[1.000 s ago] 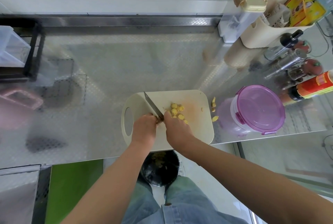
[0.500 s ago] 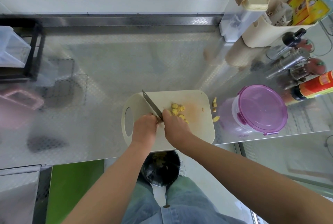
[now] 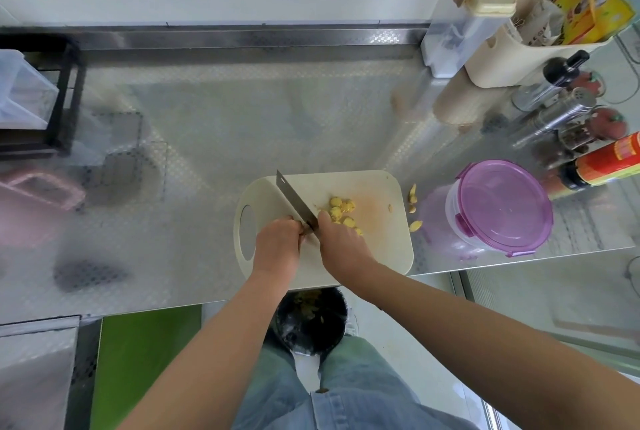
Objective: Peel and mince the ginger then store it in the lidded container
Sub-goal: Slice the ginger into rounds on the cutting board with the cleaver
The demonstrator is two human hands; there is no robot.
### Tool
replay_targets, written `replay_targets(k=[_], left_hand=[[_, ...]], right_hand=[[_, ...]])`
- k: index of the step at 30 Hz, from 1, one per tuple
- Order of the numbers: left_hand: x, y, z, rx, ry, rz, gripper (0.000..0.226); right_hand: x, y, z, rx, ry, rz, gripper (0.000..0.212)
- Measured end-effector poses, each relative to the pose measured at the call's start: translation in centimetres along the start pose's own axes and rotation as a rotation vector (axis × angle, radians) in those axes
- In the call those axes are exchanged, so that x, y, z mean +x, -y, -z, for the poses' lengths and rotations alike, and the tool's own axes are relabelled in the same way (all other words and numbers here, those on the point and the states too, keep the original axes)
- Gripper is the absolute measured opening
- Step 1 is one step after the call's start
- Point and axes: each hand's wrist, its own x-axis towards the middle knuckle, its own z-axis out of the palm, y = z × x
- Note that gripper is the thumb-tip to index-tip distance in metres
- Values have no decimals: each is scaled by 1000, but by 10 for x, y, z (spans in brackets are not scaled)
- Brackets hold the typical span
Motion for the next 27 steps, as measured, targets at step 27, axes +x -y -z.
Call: replay_targets(k=[27], left_hand=[[-2, 10, -6, -56, -63, -5, 15]], right_hand=[[0, -7, 14, 24, -36, 61, 12]])
